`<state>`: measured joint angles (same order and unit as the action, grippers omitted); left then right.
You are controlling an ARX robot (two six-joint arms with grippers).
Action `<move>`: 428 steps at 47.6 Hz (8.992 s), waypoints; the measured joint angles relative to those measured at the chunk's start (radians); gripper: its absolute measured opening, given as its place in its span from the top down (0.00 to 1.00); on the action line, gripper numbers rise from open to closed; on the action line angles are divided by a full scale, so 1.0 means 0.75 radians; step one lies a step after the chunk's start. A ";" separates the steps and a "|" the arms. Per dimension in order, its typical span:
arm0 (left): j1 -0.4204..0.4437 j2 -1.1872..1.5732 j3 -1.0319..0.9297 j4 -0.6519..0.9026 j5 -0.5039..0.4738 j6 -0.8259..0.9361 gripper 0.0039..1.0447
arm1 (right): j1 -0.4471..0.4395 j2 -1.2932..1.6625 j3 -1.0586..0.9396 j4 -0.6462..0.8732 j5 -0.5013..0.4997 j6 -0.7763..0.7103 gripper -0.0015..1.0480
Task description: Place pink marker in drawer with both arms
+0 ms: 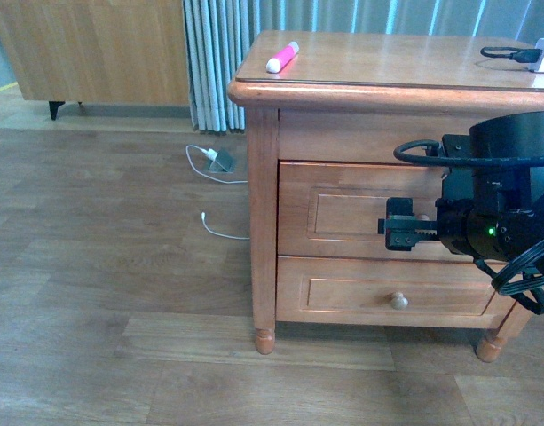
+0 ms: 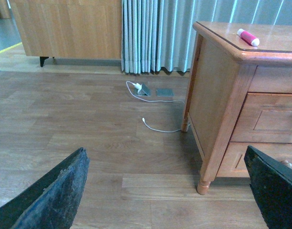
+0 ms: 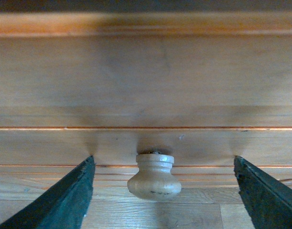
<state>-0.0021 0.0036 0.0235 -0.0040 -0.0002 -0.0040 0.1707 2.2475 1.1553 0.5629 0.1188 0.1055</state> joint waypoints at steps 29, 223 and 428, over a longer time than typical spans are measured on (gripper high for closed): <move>0.000 0.000 0.000 0.000 0.000 0.000 0.06 | -0.016 -0.011 -0.042 0.008 -0.062 -0.016 0.77; -0.459 2.521 1.855 0.337 -0.086 0.079 0.06 | -0.233 -2.562 -1.462 -0.398 -0.159 -0.132 0.08; -0.123 1.162 0.762 0.238 0.108 -0.070 0.06 | -0.232 -2.562 -1.462 -0.398 -0.159 -0.133 0.08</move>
<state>-0.0940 0.8749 0.5953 0.1741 0.0807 -0.0566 -0.0036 0.3260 0.0586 0.2646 -0.0006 0.0059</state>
